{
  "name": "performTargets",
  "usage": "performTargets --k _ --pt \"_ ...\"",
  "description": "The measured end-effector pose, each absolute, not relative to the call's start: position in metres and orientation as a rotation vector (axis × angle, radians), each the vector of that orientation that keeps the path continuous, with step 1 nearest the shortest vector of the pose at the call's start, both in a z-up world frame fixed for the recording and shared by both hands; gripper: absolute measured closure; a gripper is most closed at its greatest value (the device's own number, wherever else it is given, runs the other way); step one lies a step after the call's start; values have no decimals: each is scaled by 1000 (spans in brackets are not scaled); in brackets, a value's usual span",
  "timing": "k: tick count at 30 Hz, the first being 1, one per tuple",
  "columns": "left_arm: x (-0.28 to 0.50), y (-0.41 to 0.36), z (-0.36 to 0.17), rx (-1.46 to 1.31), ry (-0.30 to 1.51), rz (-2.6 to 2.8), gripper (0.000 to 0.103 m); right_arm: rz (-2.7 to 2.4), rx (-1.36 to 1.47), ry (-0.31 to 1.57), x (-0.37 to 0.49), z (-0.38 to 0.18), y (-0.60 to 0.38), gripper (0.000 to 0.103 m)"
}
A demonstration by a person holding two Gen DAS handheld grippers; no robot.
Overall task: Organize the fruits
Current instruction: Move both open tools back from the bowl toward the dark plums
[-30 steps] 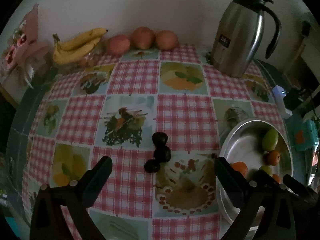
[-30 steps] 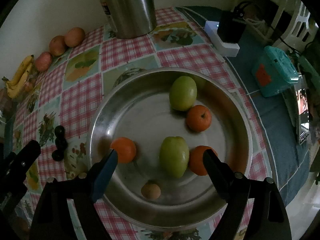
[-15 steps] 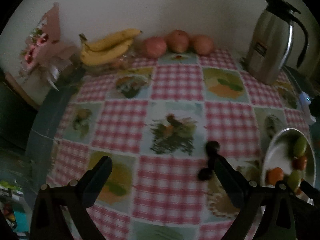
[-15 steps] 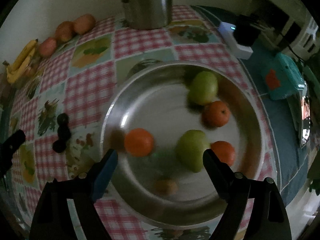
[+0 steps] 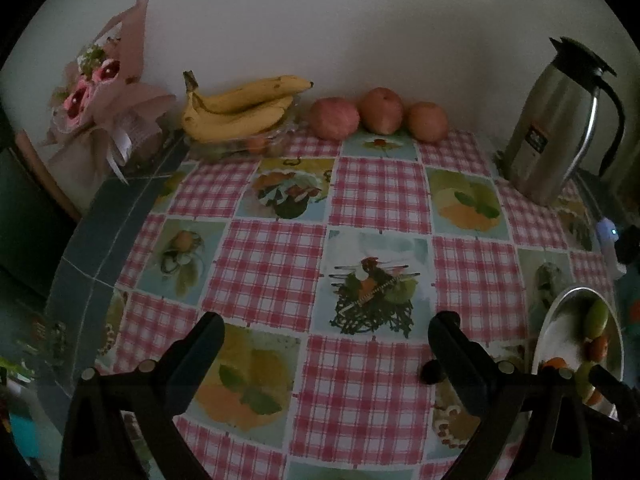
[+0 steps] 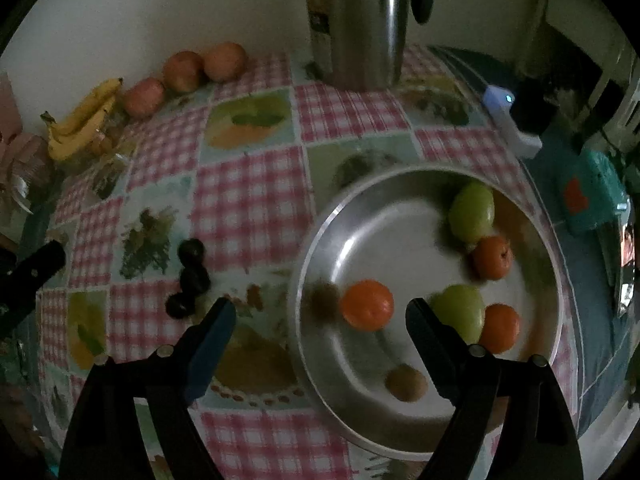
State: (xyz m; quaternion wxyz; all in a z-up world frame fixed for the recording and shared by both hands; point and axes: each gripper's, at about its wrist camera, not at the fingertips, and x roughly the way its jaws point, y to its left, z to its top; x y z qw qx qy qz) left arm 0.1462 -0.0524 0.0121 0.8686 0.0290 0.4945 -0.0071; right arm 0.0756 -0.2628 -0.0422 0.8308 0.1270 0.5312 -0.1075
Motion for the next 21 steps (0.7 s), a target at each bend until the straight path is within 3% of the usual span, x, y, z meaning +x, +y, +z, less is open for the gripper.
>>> performTargets --k 21 --pt "170 5 -6 -147 1062 42 0 -151 279 1163 107 -51 -215 16"
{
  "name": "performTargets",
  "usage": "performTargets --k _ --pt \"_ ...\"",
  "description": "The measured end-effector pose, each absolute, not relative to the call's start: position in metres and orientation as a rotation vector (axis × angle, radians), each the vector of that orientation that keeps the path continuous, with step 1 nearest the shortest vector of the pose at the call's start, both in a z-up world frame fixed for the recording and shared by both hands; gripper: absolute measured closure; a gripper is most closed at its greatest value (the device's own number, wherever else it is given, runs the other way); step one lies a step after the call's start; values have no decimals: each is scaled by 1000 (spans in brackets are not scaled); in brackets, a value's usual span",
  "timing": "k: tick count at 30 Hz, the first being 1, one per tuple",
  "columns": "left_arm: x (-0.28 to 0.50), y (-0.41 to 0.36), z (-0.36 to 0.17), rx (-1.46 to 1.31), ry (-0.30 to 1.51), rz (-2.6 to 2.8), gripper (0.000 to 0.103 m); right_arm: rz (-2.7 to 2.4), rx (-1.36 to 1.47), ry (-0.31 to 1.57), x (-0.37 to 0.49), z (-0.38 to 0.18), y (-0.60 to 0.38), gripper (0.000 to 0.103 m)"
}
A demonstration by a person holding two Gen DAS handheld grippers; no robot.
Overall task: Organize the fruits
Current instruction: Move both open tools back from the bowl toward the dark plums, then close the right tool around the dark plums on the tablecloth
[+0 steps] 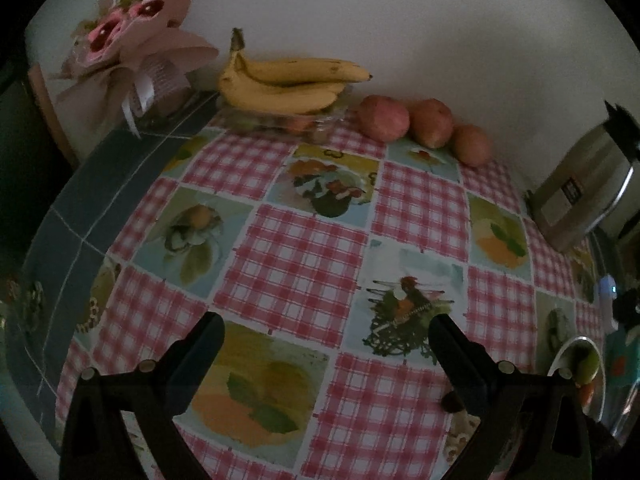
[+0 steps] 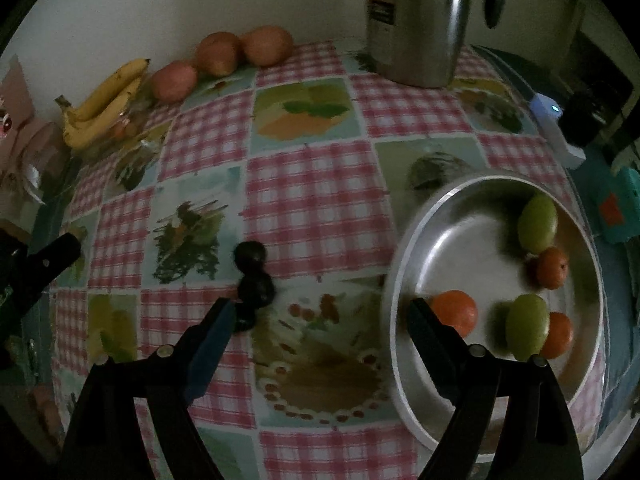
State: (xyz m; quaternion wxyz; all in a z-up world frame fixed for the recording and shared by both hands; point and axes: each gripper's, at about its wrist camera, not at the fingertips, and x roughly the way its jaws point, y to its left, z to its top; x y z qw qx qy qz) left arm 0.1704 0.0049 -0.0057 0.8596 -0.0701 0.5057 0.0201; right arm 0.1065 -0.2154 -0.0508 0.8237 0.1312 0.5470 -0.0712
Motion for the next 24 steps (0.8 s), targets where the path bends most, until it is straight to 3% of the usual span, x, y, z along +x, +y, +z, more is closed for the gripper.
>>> performTargets --k 10,24 --pt "180 16 -9 -278 1057 29 0 -76 293 1142 125 -49 -203 16" --pt "190 -5 -48 -220 1176 24 0 -45 267 1175 144 -70 -197 16"
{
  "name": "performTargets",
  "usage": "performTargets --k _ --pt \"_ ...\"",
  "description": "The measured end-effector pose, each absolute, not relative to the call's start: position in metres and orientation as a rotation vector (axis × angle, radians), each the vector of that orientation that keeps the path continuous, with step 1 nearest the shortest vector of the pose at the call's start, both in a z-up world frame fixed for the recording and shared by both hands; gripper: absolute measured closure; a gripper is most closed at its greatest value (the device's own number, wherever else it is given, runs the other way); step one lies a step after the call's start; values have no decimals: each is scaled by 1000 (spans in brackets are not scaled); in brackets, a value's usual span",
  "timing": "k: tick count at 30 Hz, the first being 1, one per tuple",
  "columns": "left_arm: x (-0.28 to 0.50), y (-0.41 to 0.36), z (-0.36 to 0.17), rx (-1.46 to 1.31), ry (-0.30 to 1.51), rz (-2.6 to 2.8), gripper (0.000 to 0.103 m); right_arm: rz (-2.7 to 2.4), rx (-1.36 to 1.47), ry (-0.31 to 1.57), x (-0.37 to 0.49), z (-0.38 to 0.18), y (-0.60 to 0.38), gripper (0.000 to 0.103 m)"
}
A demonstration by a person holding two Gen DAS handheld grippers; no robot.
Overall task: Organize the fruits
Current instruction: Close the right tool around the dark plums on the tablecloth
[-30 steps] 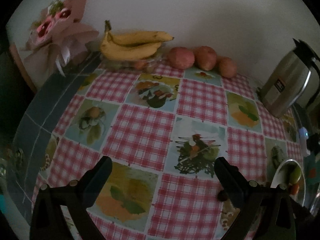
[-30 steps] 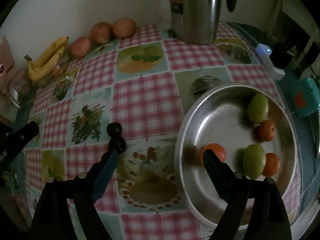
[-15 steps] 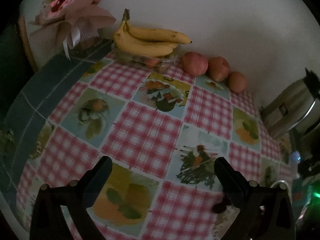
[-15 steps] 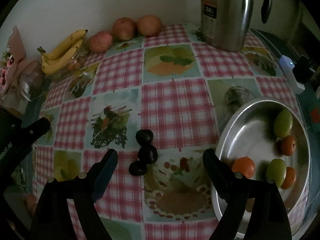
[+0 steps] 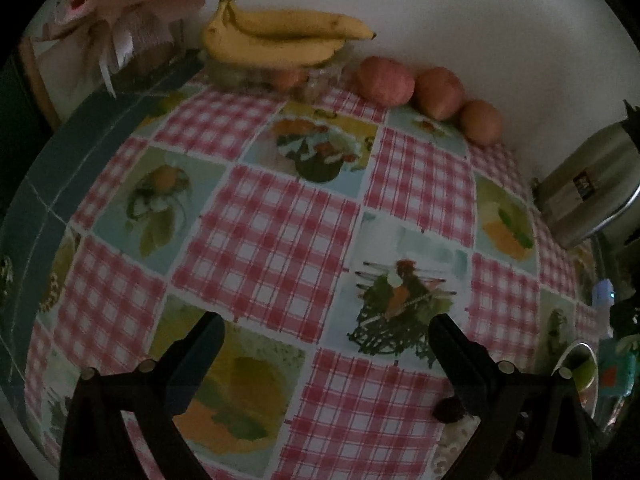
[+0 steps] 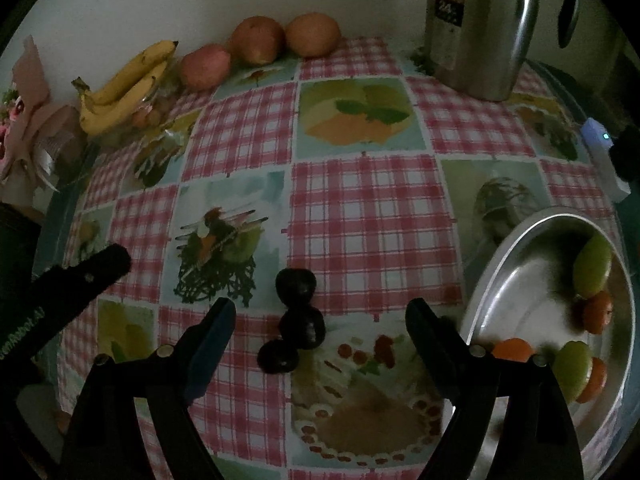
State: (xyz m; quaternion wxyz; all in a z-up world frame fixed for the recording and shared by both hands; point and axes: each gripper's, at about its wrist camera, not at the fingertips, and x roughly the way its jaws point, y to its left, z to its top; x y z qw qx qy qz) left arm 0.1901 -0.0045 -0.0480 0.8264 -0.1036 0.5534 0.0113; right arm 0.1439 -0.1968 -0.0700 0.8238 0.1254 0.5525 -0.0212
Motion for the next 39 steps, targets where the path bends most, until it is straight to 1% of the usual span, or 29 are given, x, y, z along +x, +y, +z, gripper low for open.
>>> performTargets --k 10,12,14,16,18,19,20,24,26,29,32,36,38,39 --pt "191 -16 -70 -181 1241 15 0 -33 224 1229 153 -93 -190 16" --pt "192 -17 -74 -185 1255 10 0 -34 214 1233 156 -95 -189 20" --pt "192 -17 -77 -186 1264 8 0 -34 209 1237 158 -97 -189 30" --pt "192 -17 -78 -189 1271 7 0 -39 199 1233 161 -99 -187 31" --pt "193 -15 -80 -195 1274 8 0 -34 187 1227 163 -99 -183 36" --pt "194 -14 -80 -195 1276 9 0 -24 184 1223 165 -98 -181 41" --pt "195 -14 -80 -195 1277 11 0 -18 180 1220 166 -98 -179 44" --pt "197 -10 -82 -197 1277 13 0 -4 160 1214 170 -99 -172 48" --pt "197 -10 -83 -196 1278 15 0 0 143 1210 172 -99 -168 53" --pt "196 -12 -81 -194 1280 14 0 -3 128 1206 174 -100 -164 56" --pt "198 -13 -82 -193 1284 13 0 -14 127 1200 175 -100 -165 64" --pt "198 -15 -81 -182 1283 8 0 -17 150 1195 175 -100 -170 69" --pt "198 -15 -81 -178 1282 5 1 -16 173 1193 175 -100 -173 74" --pt "198 -15 -81 -176 1282 4 1 -11 185 1193 176 -100 -174 75"
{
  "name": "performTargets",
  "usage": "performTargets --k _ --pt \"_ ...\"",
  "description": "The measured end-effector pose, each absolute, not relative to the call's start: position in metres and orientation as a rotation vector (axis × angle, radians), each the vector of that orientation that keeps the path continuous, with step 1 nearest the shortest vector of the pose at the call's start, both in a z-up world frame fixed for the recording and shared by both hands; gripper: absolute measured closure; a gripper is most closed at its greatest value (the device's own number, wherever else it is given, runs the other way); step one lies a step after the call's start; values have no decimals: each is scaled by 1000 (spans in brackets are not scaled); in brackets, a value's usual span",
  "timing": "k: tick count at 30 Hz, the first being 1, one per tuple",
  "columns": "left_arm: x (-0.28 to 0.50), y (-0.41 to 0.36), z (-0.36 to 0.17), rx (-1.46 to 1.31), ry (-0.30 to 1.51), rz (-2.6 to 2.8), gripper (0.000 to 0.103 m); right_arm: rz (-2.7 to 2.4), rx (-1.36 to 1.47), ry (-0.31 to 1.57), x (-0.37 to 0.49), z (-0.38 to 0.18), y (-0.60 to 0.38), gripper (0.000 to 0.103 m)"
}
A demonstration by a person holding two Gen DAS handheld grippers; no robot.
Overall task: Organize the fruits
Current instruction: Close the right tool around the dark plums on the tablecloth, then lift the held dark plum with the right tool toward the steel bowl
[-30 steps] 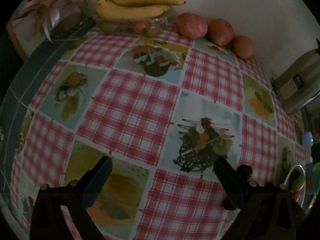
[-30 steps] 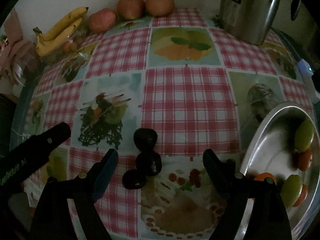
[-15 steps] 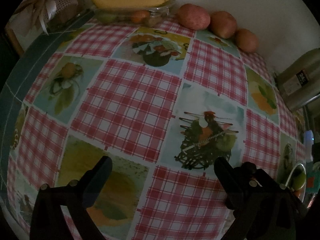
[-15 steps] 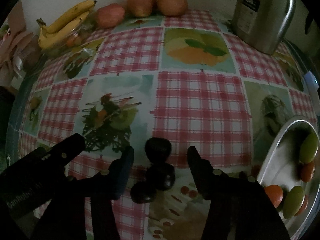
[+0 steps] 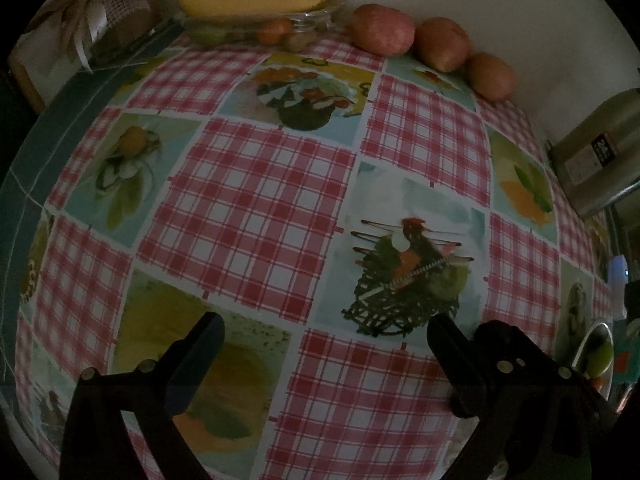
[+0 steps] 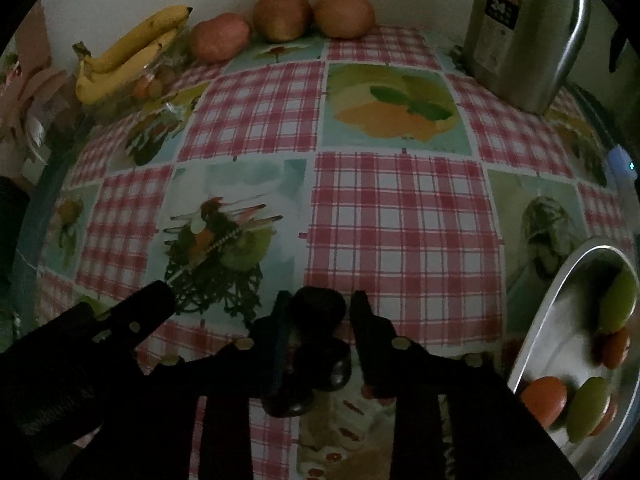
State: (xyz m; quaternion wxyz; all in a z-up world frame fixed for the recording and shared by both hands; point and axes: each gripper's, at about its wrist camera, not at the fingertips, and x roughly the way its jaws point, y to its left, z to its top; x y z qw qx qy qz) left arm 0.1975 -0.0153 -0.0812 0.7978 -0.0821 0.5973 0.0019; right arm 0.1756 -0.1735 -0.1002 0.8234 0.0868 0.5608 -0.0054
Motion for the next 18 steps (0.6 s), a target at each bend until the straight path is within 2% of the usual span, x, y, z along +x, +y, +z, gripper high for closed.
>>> performTargets --k 11,18 --pt "199 -17 -74 -217 1261 -20 2 13 256 1178 168 -91 -183 77" --pt "197 -24 -67 -262 1253 -70 7 -18 276 1163 165 -78 -199 77"
